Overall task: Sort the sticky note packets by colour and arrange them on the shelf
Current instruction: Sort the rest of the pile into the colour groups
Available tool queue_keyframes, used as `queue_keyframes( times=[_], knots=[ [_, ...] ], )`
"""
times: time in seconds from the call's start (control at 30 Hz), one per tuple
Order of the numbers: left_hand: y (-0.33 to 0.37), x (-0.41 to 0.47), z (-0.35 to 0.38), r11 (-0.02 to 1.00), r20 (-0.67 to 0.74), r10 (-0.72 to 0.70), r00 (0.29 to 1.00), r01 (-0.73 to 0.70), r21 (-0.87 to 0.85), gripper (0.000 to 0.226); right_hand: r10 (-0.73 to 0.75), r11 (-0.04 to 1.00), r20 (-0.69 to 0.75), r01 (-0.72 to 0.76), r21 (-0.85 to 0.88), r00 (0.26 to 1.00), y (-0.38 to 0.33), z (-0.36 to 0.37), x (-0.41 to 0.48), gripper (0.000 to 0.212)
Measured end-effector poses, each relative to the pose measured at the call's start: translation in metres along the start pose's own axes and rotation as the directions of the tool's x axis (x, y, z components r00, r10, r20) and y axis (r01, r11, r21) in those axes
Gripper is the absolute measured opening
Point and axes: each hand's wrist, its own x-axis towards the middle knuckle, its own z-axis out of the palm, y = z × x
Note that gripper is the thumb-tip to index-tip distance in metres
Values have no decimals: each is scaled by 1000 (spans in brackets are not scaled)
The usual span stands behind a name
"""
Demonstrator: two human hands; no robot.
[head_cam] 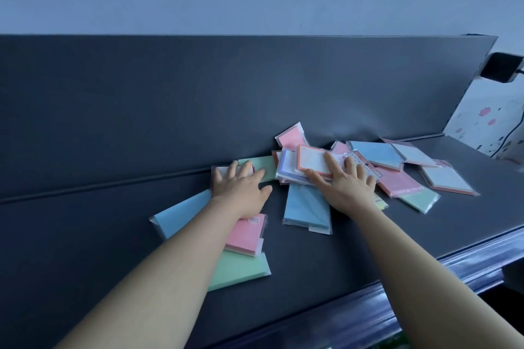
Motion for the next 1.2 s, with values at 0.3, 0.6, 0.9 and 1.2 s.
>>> queue_keyframes(
  times=[0.3, 0.6, 0.9, 1.2],
  knots=[
    [-59, -53, 0, 998, -4, -54, 999, 54, -34, 52, -46, 995, 3, 46, -85, 999, -52, 16, -47, 87],
    [-134, -114, -1, 991, -15, -123, 992, 122, -51, 45, -123, 988, 79, 130, -83, 989, -122, 27, -99, 85],
    [-154, -129, -18, 966, -200, -182, 963, 136, -222, 46, -207, 978, 142, 199, 69, 968, -163, 9, -119, 51],
    [-138, -127, -19, 952, -67, -242, 968, 223, -210, 61, -348, 937, 257, 324, 130, 902, -164, 1, -94, 71]
  ],
)
